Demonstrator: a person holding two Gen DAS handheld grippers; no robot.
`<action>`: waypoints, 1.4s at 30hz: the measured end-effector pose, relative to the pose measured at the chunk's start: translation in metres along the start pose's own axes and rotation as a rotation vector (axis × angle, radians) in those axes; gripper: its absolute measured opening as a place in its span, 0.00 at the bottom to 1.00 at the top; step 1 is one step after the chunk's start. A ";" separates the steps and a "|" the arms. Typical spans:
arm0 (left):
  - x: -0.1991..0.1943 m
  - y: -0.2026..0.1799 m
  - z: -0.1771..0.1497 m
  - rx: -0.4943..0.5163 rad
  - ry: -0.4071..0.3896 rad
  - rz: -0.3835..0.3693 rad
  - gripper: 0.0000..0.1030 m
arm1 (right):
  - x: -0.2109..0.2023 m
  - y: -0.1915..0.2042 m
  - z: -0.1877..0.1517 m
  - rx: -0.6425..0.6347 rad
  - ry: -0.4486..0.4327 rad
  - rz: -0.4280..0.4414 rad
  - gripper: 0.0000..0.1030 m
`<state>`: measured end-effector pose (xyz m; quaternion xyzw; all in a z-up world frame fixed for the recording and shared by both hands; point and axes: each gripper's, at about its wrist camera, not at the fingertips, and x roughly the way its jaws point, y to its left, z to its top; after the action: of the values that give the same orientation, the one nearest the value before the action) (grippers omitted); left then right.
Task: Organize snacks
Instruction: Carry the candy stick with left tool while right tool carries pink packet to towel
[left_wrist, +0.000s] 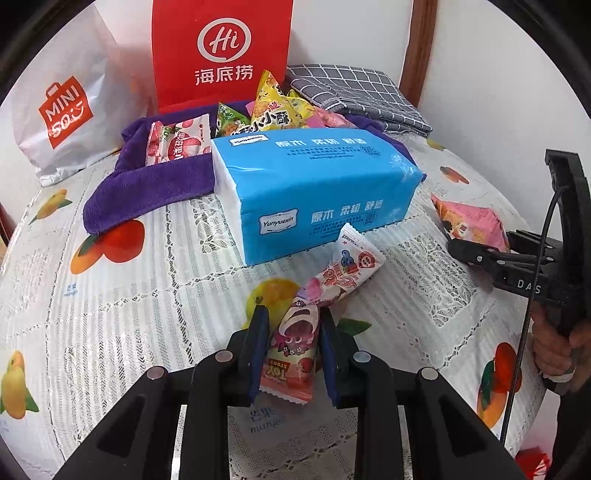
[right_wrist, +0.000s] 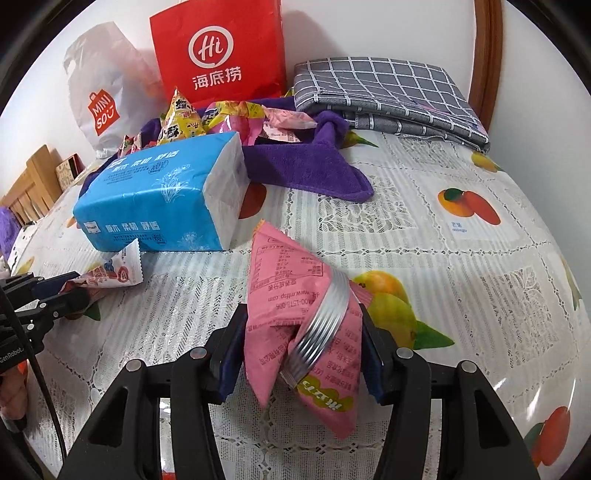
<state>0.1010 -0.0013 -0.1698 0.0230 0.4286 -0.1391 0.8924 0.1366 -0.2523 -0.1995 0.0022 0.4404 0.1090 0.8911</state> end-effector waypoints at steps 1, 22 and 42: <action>0.000 0.001 0.000 -0.006 -0.001 -0.008 0.24 | 0.000 -0.001 0.000 0.000 0.000 0.000 0.54; -0.047 -0.004 0.003 -0.037 -0.035 -0.051 0.21 | -0.049 0.014 0.010 0.012 -0.077 0.067 0.44; -0.088 -0.007 0.054 -0.052 -0.110 -0.071 0.21 | -0.104 0.029 0.058 -0.016 -0.181 0.133 0.44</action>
<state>0.0877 0.0030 -0.0668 -0.0231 0.3829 -0.1607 0.9094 0.1152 -0.2388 -0.0792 0.0340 0.3561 0.1706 0.9181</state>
